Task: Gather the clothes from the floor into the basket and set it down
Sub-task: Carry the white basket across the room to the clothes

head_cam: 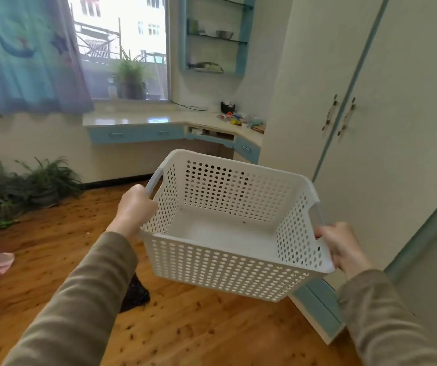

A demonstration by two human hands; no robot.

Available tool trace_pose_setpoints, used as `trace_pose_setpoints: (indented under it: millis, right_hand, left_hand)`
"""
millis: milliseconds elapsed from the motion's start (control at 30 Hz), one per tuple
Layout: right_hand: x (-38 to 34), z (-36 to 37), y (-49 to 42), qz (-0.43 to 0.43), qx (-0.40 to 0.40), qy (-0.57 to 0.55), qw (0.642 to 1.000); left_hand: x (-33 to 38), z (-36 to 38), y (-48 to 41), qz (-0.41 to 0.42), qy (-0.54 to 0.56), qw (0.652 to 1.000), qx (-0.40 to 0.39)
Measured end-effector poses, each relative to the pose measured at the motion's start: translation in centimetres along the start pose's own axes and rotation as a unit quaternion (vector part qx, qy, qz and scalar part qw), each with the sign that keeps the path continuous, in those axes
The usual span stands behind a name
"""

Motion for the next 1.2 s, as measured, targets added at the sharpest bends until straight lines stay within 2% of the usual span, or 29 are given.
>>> trace_pose_setpoints:
  millis: [233,500,633,767,800,900,1000,1133,1200]
  right_hand:
    - [0.5,4.0,4.0,-0.002,-0.100,-0.070,0.993]
    - [0.3,14.4,11.8,0.012,-0.163,-0.055,0.985]
    - [-0.6,19.6,15.7,0.013,-0.163,-0.061,0.985]
    - [-2.1,25.6,21.1,0.020,-0.152,-0.084,0.985]
    - [-2.5,30.1,24.1,0.027,-0.154,-0.092,0.983]
    - [-3.1,32.8,27.6,0.036,-0.144,-0.133,0.980]
    - [-3.0,35.2,29.9,0.050,-0.139,-0.168,0.975]
    - [-3.3,41.5,34.5,0.070,-0.155,-0.207,0.964]
    - [-3.3,44.8,35.8,0.073,-0.168,-0.206,0.961]
  left_hand:
    - [-4.9,-6.7,5.2,-0.034,-0.006,0.998,0.058]
    - [-13.2,-17.9,9.9,-0.088,-0.050,0.984,0.146]
    - [-17.6,-22.8,11.2,-0.108,0.002,0.973,0.204]
    - [-22.7,-28.4,11.2,-0.138,0.117,0.950,0.253]
    - [-26.5,-31.8,10.6,-0.163,0.154,0.939,0.261]
    - [-29.3,-31.5,10.2,-0.193,0.242,0.917,0.253]
    - [-28.6,-29.4,10.3,-0.180,0.336,0.894,0.236]
    - [-30.0,-27.8,9.9,-0.201,0.367,0.884,0.209]
    - [-31.6,-28.5,9.5,-0.210,0.372,0.872,0.240]
Point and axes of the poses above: each hand's wrist, its own y-axis away from the middle knuckle, its own z-axis out of the palm, x = y × z, the point moved 10 cm from there along -y, towards the middle knuckle, and after that the axes turned 6 degrees about y, right-handed, at the moved point
